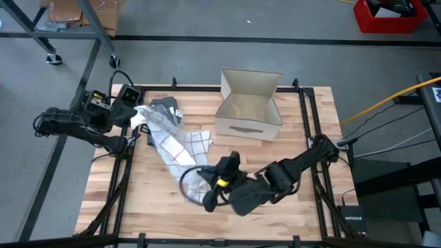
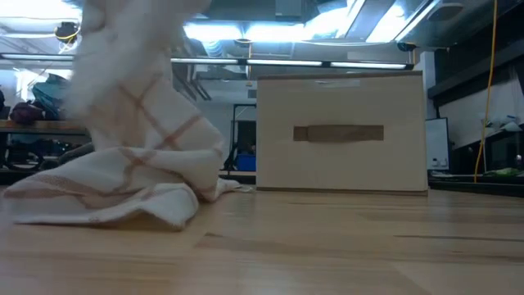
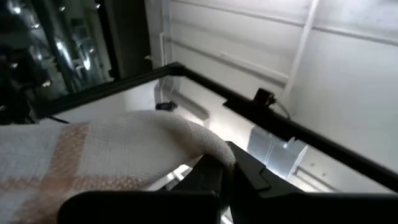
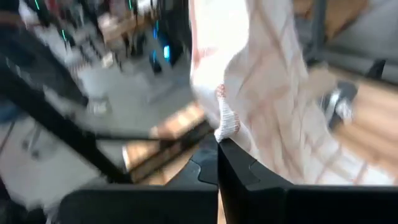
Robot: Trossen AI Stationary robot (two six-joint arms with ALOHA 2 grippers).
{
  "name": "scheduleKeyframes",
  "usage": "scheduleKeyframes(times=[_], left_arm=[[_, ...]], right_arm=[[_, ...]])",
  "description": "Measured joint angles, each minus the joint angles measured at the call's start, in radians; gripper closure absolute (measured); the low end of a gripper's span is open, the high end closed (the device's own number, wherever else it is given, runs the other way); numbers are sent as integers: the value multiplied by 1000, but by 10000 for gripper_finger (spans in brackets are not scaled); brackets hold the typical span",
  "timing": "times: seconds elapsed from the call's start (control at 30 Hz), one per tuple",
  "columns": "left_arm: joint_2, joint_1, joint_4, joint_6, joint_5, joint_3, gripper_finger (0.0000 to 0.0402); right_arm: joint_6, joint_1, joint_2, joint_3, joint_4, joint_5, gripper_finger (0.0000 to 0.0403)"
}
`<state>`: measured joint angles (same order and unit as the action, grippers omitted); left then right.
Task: Fold towel
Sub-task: Fold the white towel
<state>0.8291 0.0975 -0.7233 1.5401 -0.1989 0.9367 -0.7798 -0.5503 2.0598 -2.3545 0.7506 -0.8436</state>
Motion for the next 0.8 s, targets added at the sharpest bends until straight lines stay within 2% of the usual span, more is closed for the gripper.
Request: scheduleKeyframes(times=[0.1,0.3,0.6,0.7,0.8], left_arm=[[0,0,44,0,-37,0,401],[0,0,113,0,-41,0,401],[0,1,199,-3,-42,0,401],[0,1,217,-3,-42,0,401],[0,1,223,-3,-42,0,401]], right_arm=[[-79,1,20,0,91,88,402],[-143,1,44,0,176,234,402],[-156,1,54,0,183,305,399],[-159,1,54,0,190,366,386],[-185,1,54,0,205,385,365]])
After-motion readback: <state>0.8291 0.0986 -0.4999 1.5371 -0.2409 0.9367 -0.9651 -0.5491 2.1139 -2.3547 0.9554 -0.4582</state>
